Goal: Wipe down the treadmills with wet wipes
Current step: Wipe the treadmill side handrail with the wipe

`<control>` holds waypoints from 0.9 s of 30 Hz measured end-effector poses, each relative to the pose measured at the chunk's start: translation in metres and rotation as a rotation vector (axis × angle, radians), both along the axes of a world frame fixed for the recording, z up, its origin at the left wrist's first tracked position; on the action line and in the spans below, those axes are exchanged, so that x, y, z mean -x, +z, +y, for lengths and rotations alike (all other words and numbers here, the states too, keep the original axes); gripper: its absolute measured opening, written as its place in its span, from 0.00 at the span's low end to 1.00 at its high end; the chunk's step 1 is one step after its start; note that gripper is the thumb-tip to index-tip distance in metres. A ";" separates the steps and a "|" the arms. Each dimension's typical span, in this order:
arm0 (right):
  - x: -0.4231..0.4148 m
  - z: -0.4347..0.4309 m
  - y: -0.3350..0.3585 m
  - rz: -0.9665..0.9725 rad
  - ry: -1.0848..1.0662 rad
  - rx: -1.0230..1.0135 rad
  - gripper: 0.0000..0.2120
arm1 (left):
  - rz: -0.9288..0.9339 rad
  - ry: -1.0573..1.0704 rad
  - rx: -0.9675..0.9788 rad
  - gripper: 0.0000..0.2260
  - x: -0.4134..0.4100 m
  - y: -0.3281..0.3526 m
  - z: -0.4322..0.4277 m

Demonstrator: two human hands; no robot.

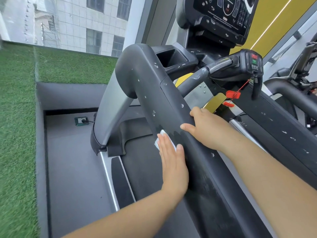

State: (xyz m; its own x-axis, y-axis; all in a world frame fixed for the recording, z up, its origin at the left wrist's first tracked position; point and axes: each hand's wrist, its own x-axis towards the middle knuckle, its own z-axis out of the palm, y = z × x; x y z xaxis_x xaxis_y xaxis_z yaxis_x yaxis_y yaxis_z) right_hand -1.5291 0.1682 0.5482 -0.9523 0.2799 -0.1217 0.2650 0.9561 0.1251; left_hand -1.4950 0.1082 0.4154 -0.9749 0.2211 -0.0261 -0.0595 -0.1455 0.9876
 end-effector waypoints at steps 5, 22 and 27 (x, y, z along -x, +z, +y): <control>0.000 0.001 0.000 -0.002 0.040 -0.002 0.22 | -0.009 -0.001 -0.030 0.22 0.032 0.009 -0.001; -0.004 0.010 0.004 -0.016 0.108 0.070 0.18 | 0.250 0.002 0.108 0.23 -0.027 0.007 0.005; -0.004 0.013 0.003 -0.006 0.118 0.097 0.19 | 0.216 0.030 0.164 0.24 0.014 0.022 0.008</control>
